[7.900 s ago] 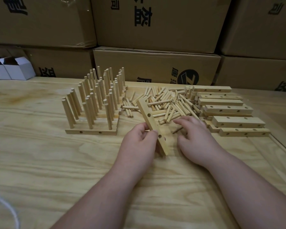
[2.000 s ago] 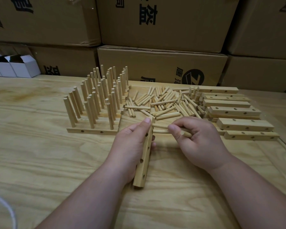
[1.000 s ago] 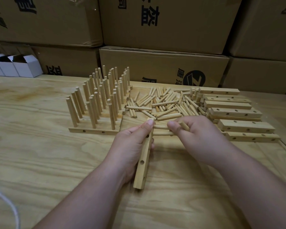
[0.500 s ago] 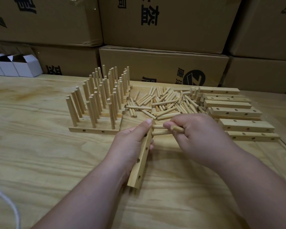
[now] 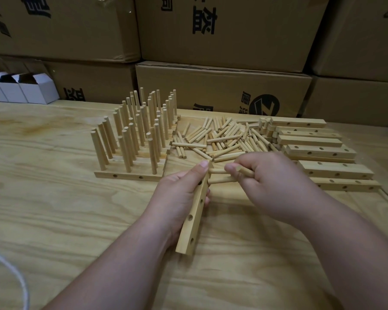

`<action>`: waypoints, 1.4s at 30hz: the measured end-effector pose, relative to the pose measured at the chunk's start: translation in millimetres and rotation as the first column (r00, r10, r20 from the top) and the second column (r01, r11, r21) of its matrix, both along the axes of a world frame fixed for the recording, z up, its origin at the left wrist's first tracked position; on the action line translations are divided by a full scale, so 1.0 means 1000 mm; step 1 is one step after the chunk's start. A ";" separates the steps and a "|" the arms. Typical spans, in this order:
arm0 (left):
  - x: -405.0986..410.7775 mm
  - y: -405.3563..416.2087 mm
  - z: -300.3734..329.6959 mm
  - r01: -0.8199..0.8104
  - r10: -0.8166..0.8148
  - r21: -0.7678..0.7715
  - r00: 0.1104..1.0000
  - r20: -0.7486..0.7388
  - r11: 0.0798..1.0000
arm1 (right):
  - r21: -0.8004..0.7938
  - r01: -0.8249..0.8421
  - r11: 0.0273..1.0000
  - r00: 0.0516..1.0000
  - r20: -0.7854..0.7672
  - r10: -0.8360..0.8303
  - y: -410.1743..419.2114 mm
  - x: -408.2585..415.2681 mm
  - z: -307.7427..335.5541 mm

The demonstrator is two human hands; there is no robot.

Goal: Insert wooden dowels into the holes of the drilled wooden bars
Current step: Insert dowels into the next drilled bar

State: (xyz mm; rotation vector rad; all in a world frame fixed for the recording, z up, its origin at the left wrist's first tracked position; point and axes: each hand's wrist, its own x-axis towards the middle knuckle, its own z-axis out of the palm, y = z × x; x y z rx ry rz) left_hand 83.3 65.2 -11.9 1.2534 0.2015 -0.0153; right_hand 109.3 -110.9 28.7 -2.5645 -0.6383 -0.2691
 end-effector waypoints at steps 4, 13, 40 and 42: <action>0.001 0.000 -0.002 -0.041 0.041 0.051 0.999 0.015 0.998 | -0.040 0.043 0.998 0.999 0.002 -0.043 0.005 -0.001 -0.001; -0.001 0.000 -0.001 0.006 -0.007 0.054 1.000 0.012 0.999 | -0.037 0.041 0.998 0.999 -0.021 -0.042 0.002 0.000 0.002; 0.005 -0.006 -0.001 -0.099 0.100 -0.131 0.995 -0.003 0.986 | 0.495 0.177 0.850 0.984 -0.109 -0.141 -0.005 0.005 0.007; 0.005 -0.006 -0.002 -0.113 0.114 -0.127 0.994 0.000 0.985 | 0.475 0.162 0.865 0.985 -0.127 -0.115 -0.004 0.004 0.007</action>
